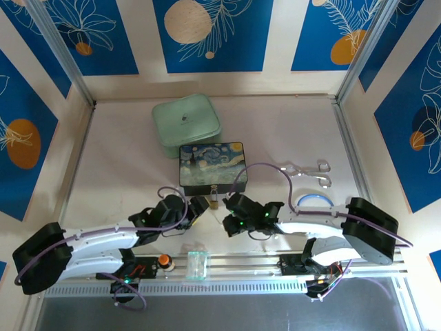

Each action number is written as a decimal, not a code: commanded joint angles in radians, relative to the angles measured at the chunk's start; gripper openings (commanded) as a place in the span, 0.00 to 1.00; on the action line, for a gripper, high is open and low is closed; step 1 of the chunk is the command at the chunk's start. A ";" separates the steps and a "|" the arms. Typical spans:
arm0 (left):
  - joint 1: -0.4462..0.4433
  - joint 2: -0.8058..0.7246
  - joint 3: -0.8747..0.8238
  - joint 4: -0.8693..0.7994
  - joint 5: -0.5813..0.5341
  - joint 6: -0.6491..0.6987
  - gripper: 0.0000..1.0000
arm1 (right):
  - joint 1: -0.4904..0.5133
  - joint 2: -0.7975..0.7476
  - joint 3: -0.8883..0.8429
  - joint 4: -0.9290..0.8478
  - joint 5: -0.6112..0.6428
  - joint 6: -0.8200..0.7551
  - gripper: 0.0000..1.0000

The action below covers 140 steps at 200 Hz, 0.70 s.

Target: Unlock the padlock with the key

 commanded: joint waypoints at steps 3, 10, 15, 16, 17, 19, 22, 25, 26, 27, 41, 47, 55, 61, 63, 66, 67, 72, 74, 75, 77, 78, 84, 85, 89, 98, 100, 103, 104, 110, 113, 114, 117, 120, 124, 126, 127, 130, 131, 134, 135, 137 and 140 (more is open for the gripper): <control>-0.032 0.015 -0.007 0.052 -0.043 -0.217 0.72 | -0.002 -0.041 0.014 0.038 -0.015 -0.020 0.02; -0.035 0.012 -0.009 0.052 -0.044 -0.259 0.73 | -0.001 -0.051 0.016 0.043 -0.008 -0.023 0.02; -0.040 0.008 -0.009 0.047 -0.044 -0.289 0.74 | -0.001 -0.059 0.017 0.045 -0.004 -0.025 0.02; -0.040 0.008 -0.009 0.046 -0.044 -0.298 0.74 | -0.001 -0.061 0.017 0.046 -0.003 -0.026 0.02; -0.041 0.007 -0.009 0.045 -0.044 -0.306 0.74 | -0.002 -0.063 0.018 0.047 -0.002 -0.026 0.02; -0.042 0.004 -0.009 0.042 -0.044 -0.318 0.75 | -0.001 -0.066 0.017 0.047 0.000 -0.027 0.02; -0.044 -0.001 -0.009 0.038 -0.045 -0.340 0.76 | -0.002 -0.072 0.017 0.050 0.002 -0.028 0.02; -0.046 -0.005 -0.010 0.038 -0.046 -0.358 0.76 | -0.003 -0.077 0.018 0.051 0.004 -0.029 0.02; -0.046 -0.007 -0.010 0.038 -0.047 -0.364 0.77 | -0.003 -0.078 0.018 0.053 0.004 -0.030 0.02; -0.047 -0.008 -0.010 0.039 -0.047 -0.371 0.77 | -0.003 -0.080 0.018 0.054 0.003 -0.030 0.02; -0.050 -0.027 -0.017 0.062 -0.052 -0.448 0.82 | -0.008 -0.096 0.018 0.080 0.002 -0.034 0.02; -0.052 -0.034 -0.018 0.077 -0.057 -0.472 0.85 | -0.007 -0.099 0.018 0.095 0.000 -0.038 0.02; -0.052 -0.041 -0.017 0.085 -0.062 -0.501 0.89 | -0.008 -0.102 0.019 0.118 -0.001 -0.040 0.02; -0.052 -0.045 -0.015 0.086 -0.065 -0.516 0.92 | -0.009 -0.100 0.023 0.133 -0.001 -0.040 0.02; -0.052 -0.045 -0.014 0.086 -0.066 -0.519 0.92 | -0.010 -0.100 0.025 0.137 -0.001 -0.041 0.02; -0.052 -0.045 -0.014 0.086 -0.067 -0.525 0.92 | -0.010 -0.099 0.027 0.143 0.000 -0.043 0.02; -0.052 -0.045 -0.014 0.086 -0.067 -0.526 0.92 | -0.010 -0.098 0.028 0.147 0.001 -0.044 0.02; -0.052 -0.042 -0.012 0.088 -0.066 -0.535 0.92 | -0.010 -0.094 0.034 0.158 0.001 -0.049 0.02; -0.052 -0.039 -0.012 0.092 -0.065 -0.537 0.92 | -0.010 -0.093 0.037 0.163 0.000 -0.050 0.02; -0.052 -0.038 -0.012 0.095 -0.064 -0.537 0.92 | -0.010 -0.092 0.038 0.165 0.001 -0.051 0.02; -0.052 -0.036 -0.013 0.100 -0.063 -0.540 0.92 | -0.011 -0.089 0.043 0.168 0.001 -0.053 0.02; -0.052 -0.035 -0.013 0.103 -0.063 -0.541 0.92 | -0.011 -0.088 0.045 0.170 0.001 -0.055 0.02; -0.052 -0.023 -0.016 0.124 -0.056 -0.551 0.92 | -0.011 -0.079 0.059 0.177 -0.001 -0.062 0.02; -0.052 -0.021 -0.016 0.127 -0.055 -0.553 0.92 | -0.011 -0.078 0.060 0.177 -0.001 -0.063 0.02; -0.052 -0.013 -0.017 0.139 -0.047 -0.558 0.92 | -0.010 -0.072 0.068 0.182 -0.001 -0.067 0.02; -0.052 0.011 -0.018 0.172 -0.033 -0.567 0.92 | -0.011 -0.055 0.084 0.197 -0.002 -0.073 0.02; -0.052 0.016 -0.018 0.181 -0.030 -0.569 0.93 | -0.010 -0.052 0.088 0.202 -0.003 -0.075 0.02; -0.052 0.023 -0.018 0.191 -0.026 -0.570 0.93 | -0.011 -0.046 0.093 0.208 -0.005 -0.077 0.02; -0.052 0.026 -0.018 0.194 -0.024 -0.571 0.93 | -0.011 -0.044 0.094 0.209 -0.005 -0.077 0.02; -0.052 0.040 -0.017 0.210 -0.016 -0.575 0.94 | -0.011 -0.033 0.102 0.220 -0.010 -0.084 0.02; -0.052 0.046 -0.017 0.217 -0.013 -0.575 0.95 | -0.010 -0.027 0.107 0.225 -0.015 -0.087 0.02; -0.052 0.048 -0.017 0.220 -0.012 -0.575 0.95 | -0.010 -0.024 0.108 0.226 -0.016 -0.087 0.02; -0.052 0.054 -0.017 0.228 -0.011 -0.576 0.95 | -0.012 -0.018 0.113 0.229 -0.019 -0.089 0.02; -0.052 0.059 -0.017 0.237 -0.010 -0.576 0.95 | -0.012 -0.012 0.117 0.232 -0.021 -0.090 0.02; -0.052 0.065 -0.017 0.247 -0.010 -0.577 0.95 | -0.012 -0.004 0.122 0.235 -0.026 -0.091 0.02; -0.053 0.067 -0.018 0.252 -0.010 -0.579 0.95 | -0.013 -0.001 0.124 0.239 -0.028 -0.092 0.02; -0.053 0.069 -0.018 0.254 -0.011 -0.580 0.95 | -0.012 0.001 0.125 0.240 -0.030 -0.092 0.02; -0.053 0.071 -0.020 0.263 -0.014 -0.581 0.95 | -0.012 0.007 0.127 0.245 -0.036 -0.093 0.02; -0.053 0.072 -0.021 0.266 -0.015 -0.581 0.95 | -0.012 0.008 0.128 0.247 -0.038 -0.093 0.02; -0.054 0.072 -0.022 0.275 -0.018 -0.581 0.95 | -0.010 0.014 0.130 0.254 -0.043 -0.093 0.02; -0.054 0.073 -0.023 0.278 -0.020 -0.581 0.94 | -0.010 0.016 0.131 0.255 -0.045 -0.093 0.02; -0.053 0.072 -0.024 0.282 -0.025 -0.581 0.94 | -0.010 0.019 0.131 0.257 -0.049 -0.091 0.02; -0.052 0.071 -0.026 0.289 -0.030 -0.581 0.92 | -0.009 0.024 0.133 0.263 -0.053 -0.090 0.02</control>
